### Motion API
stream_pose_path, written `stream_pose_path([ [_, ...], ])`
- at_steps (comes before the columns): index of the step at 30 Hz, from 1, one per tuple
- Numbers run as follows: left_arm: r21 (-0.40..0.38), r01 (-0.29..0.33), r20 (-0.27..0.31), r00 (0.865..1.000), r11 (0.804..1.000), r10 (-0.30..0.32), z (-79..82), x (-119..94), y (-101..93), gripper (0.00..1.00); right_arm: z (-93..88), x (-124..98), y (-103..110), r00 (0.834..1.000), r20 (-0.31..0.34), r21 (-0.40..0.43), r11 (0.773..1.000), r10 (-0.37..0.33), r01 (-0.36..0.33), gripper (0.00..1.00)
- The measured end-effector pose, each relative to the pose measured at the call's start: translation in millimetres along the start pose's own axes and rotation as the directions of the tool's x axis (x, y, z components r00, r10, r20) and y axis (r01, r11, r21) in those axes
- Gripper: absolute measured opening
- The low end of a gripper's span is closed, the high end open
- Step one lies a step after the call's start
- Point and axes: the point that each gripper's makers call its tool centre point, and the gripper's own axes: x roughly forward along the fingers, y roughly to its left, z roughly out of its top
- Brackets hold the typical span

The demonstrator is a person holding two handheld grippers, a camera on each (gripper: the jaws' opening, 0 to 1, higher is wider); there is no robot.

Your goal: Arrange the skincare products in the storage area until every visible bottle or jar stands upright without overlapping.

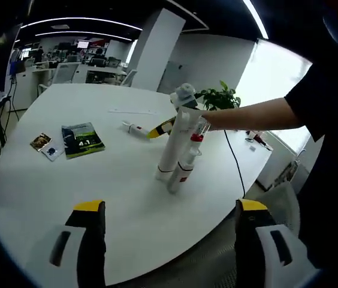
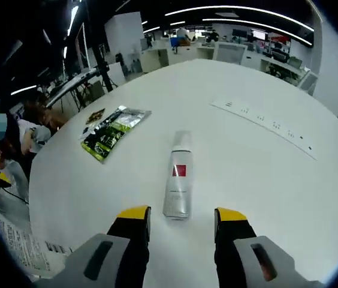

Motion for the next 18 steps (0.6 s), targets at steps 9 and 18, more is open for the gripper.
stream_pose_path([
  [9,0.029,-0.018,-0.01,1.0,0.999,0.018,-1.4,0,-0.3,0.82,6.0,20,-3,1.0,-0.024,-0.039,0.999,-0.005,0.004,0.35],
  [18,0.012,-0.025,0.008,1.0,1.0,0.025,1.9,-1,4.3,0.81,3.6,28,-8,0.999,-0.038,-0.097,0.995,-0.027,0.023,0.2],
])
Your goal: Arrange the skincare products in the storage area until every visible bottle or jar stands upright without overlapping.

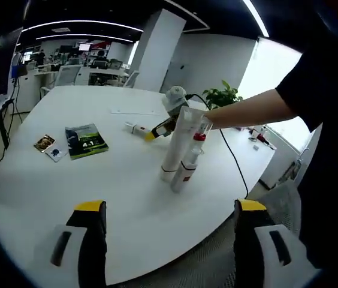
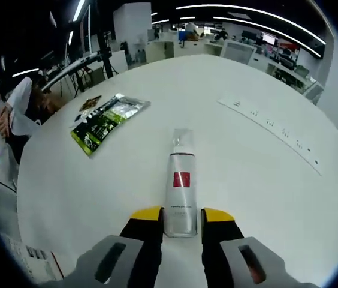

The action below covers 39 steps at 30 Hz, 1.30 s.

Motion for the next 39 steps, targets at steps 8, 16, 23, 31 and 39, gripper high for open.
stream_pose_path([
  [8,0.004,0.004,-0.007,1.0,1.0,-0.004,-1.6,1,-1.7,0.81,-3.6,-4,-4,1.0,0.005,-0.035,0.999,-0.019,0.019,0.11],
  [16,-0.002,0.015,0.001,1.0,1.0,-0.015,-0.7,0,-3.1,0.8,3.2,-21,-3,0.999,0.047,0.016,1.0,-0.021,0.02,0.09],
  [23,-0.029,0.043,0.031,0.999,0.999,-0.042,4.6,-1,-10.0,0.79,6.3,-60,-10,0.994,0.098,0.056,0.998,-0.038,0.033,0.09],
  [31,-0.001,0.097,0.046,0.994,0.995,-0.097,13.3,-5,-25.3,0.79,7.4,-126,-21,0.974,0.197,0.107,0.99,-0.109,0.089,0.09],
  [39,-0.001,0.14,0.086,0.987,0.99,-0.139,26.8,-13,-32.6,0.8,-4.8,-194,-11,0.937,0.298,0.17,0.976,-0.18,0.134,0.09],
])
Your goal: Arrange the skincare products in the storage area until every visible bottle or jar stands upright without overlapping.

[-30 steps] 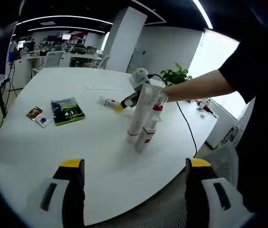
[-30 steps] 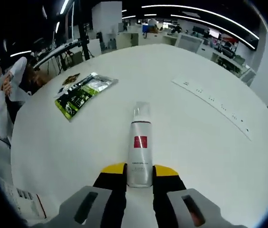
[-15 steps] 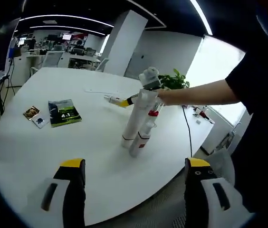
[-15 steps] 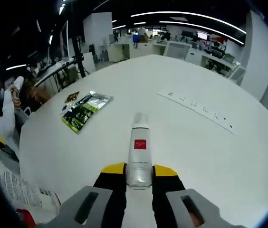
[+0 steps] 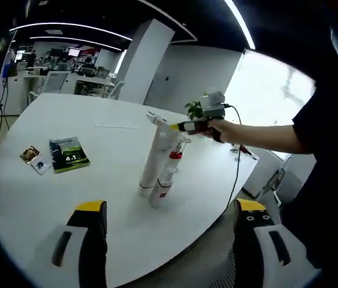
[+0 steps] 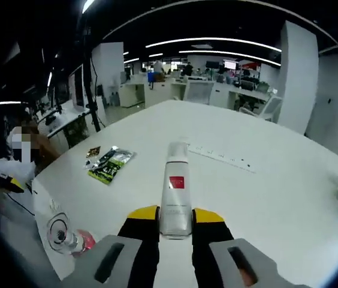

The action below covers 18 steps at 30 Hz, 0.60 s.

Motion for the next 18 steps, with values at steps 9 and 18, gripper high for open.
stream_pose_path([
  [9,0.041,0.028,-0.009,1.0,0.999,-0.027,3.7,-4,-11.1,0.82,11.1,-60,20,0.994,0.104,0.043,0.999,-0.019,0.014,0.09],
  [18,0.049,0.069,0.003,0.998,0.996,-0.069,14.1,-11,-25.6,0.83,22.8,-103,73,0.979,0.205,0.058,0.998,0.016,-0.028,0.09],
])
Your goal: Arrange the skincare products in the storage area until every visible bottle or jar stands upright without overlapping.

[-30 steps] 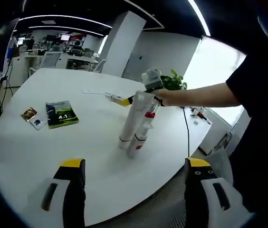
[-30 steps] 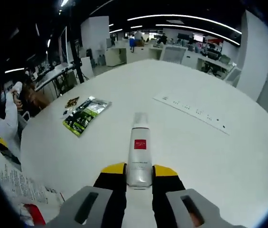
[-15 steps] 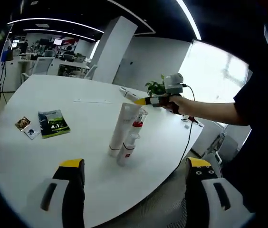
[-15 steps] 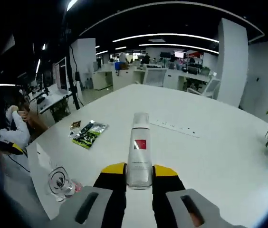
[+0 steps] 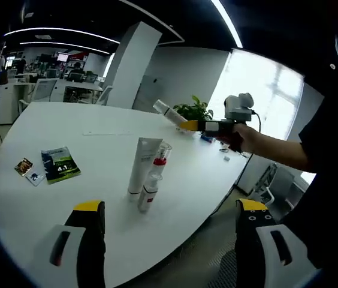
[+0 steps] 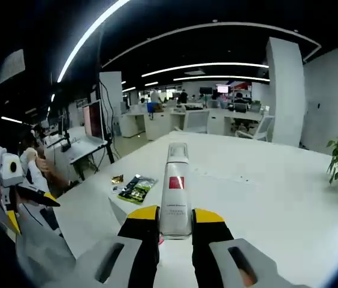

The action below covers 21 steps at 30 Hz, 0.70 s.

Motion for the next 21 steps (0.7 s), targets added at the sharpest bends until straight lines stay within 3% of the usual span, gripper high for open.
stream_pose_path([
  [10,-0.072,0.058,0.106,0.993,0.996,-0.05,33.9,-3,-10.8,0.82,-4.1,-13,87,0.99,0.031,-0.024,0.991,0.136,-0.135,0.09],
  [13,-0.072,0.06,0.122,0.991,0.996,-0.051,40.9,-4,-13.2,0.82,-8.5,-15,111,0.986,0.029,-0.067,0.984,0.166,-0.164,0.09],
  [21,-0.145,0.08,0.183,0.982,0.986,-0.053,51.8,-7,-18.4,0.76,-17.5,-21,174,0.957,0.053,-0.049,0.958,0.285,-0.282,0.09],
])
